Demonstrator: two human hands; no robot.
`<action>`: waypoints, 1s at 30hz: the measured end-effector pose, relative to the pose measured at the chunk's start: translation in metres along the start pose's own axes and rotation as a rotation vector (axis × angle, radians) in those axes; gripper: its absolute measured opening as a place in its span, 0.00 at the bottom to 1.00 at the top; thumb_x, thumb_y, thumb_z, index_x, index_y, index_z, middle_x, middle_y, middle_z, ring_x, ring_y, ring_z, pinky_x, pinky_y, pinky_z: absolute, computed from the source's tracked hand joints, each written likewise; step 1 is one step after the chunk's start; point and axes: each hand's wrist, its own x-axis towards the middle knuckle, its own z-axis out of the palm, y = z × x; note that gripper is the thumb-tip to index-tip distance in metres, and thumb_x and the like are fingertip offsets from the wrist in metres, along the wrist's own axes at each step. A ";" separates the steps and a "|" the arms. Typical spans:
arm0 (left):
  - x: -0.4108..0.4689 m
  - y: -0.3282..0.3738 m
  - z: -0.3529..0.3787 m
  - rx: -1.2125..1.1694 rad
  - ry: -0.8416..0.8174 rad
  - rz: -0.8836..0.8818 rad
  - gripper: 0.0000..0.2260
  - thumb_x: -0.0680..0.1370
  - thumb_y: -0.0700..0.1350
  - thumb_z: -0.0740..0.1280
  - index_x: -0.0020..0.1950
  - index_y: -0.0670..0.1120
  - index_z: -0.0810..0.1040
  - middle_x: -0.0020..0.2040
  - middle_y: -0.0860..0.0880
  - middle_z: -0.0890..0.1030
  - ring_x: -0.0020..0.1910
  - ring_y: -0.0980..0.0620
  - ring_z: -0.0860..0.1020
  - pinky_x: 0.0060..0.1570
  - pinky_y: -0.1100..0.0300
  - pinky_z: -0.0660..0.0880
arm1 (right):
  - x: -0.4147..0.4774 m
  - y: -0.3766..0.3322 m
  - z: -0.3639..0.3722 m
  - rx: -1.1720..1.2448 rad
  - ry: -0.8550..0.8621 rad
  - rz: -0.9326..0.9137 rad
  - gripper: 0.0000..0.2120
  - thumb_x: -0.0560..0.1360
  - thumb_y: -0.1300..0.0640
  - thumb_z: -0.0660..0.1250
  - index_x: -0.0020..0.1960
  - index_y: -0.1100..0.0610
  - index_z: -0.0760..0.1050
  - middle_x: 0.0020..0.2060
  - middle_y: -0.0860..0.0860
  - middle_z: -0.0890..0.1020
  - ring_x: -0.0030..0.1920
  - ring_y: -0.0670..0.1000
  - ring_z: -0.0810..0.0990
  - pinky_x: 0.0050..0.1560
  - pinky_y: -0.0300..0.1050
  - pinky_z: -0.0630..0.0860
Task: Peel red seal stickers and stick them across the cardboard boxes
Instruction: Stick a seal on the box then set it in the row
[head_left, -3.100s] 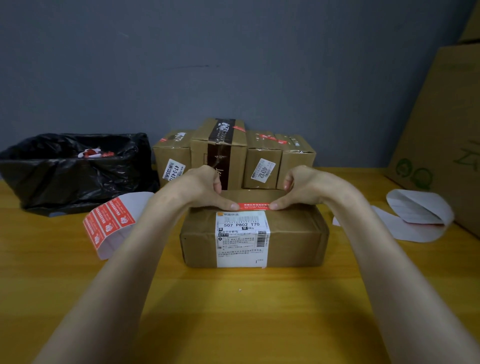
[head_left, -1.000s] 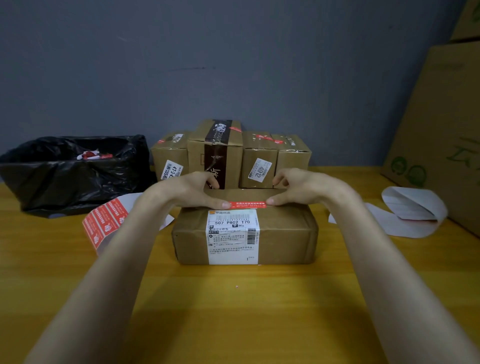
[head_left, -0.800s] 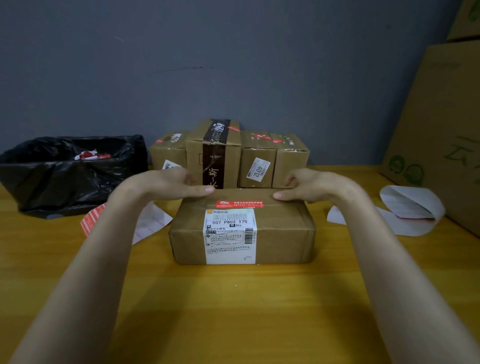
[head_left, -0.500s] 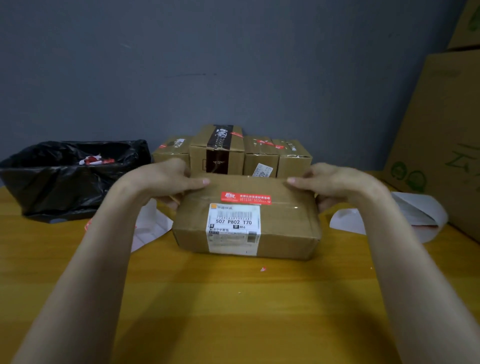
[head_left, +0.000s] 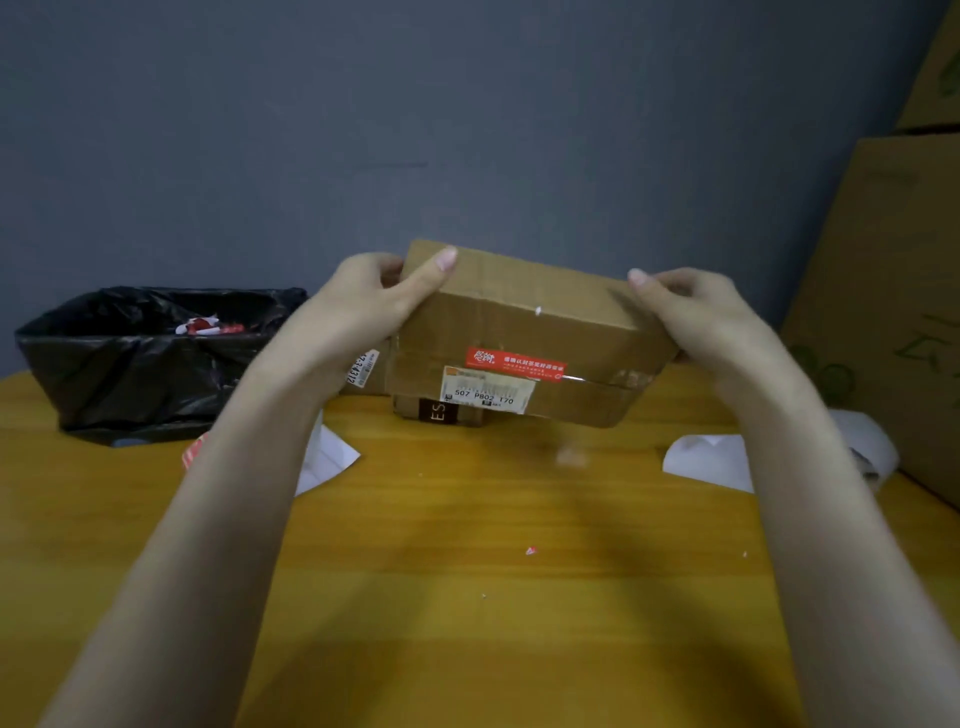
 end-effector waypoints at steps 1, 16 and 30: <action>-0.001 -0.001 0.002 -0.068 -0.006 0.003 0.20 0.73 0.62 0.61 0.56 0.49 0.73 0.51 0.55 0.78 0.52 0.59 0.76 0.44 0.66 0.75 | 0.000 0.001 0.002 0.030 0.016 -0.012 0.21 0.76 0.45 0.63 0.66 0.54 0.71 0.62 0.53 0.74 0.61 0.54 0.74 0.60 0.50 0.73; 0.010 -0.019 0.021 -0.748 0.238 -0.273 0.14 0.73 0.42 0.71 0.58 0.42 0.76 0.48 0.46 0.82 0.43 0.52 0.81 0.32 0.61 0.77 | -0.006 -0.006 -0.002 0.565 0.223 0.007 0.17 0.71 0.55 0.72 0.59 0.52 0.75 0.55 0.49 0.78 0.53 0.48 0.76 0.46 0.43 0.74; 0.004 -0.018 0.033 -0.358 0.209 -0.020 0.42 0.62 0.46 0.79 0.69 0.58 0.59 0.62 0.54 0.72 0.59 0.54 0.74 0.57 0.52 0.76 | -0.008 -0.010 0.017 -0.049 0.148 -0.096 0.44 0.63 0.41 0.75 0.71 0.56 0.59 0.66 0.52 0.67 0.67 0.55 0.62 0.64 0.51 0.67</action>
